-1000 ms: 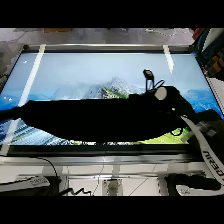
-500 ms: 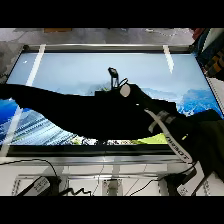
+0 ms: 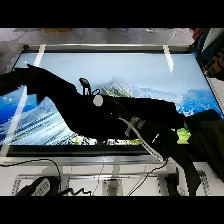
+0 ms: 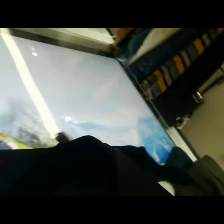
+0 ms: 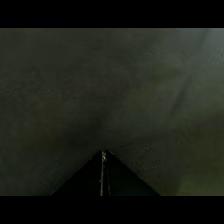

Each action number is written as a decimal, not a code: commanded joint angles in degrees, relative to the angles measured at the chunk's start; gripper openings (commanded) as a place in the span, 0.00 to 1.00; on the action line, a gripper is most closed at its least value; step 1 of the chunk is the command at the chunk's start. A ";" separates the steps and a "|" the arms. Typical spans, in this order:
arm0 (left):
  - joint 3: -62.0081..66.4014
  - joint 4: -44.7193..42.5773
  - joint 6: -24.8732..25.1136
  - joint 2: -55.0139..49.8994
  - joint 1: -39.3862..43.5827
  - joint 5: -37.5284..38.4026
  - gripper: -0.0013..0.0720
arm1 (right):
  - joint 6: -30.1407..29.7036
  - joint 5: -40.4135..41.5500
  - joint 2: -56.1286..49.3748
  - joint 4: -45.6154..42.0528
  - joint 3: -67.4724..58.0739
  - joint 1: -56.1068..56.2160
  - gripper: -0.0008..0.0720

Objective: Fold the clothes and pants, and hang the long-sleeved shirts on hangers.

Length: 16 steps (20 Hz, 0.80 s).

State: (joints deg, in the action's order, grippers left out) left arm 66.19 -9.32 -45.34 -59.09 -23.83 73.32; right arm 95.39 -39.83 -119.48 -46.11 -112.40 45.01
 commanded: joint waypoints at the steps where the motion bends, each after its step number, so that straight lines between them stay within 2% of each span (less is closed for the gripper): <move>1: -0.04 0.76 -0.74 0.22 6.73 -5.07 0.03 | -0.02 -1.88 -1.57 0.42 -1.88 0.87 0.04; 3: -0.04 -0.33 -0.76 0.20 9.03 -7.67 0.03 | -0.02 -7.28 -0.55 -3.19 -2.08 -2.03 0.04; 8: -1.29 -12.96 -2.43 -1.92 18.10 -11.87 0.03 | -0.04 -24.00 6.58 -17.40 -2.05 -17.40 0.04; 12: -1.86 -12.13 -7.89 -10.27 29.55 -15.37 0.03 | -0.09 -30.53 13.57 -18.27 -2.05 -31.01 0.04; 16: -1.79 -4.24 -7.82 -18.75 42.34 -26.32 0.03 | -0.09 -32.65 18.32 -18.34 -2.05 -39.21 0.04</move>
State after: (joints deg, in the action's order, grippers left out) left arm 64.42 -18.17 -52.14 -72.49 10.31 54.37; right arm 95.35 -69.17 -104.51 -63.42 -114.43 11.92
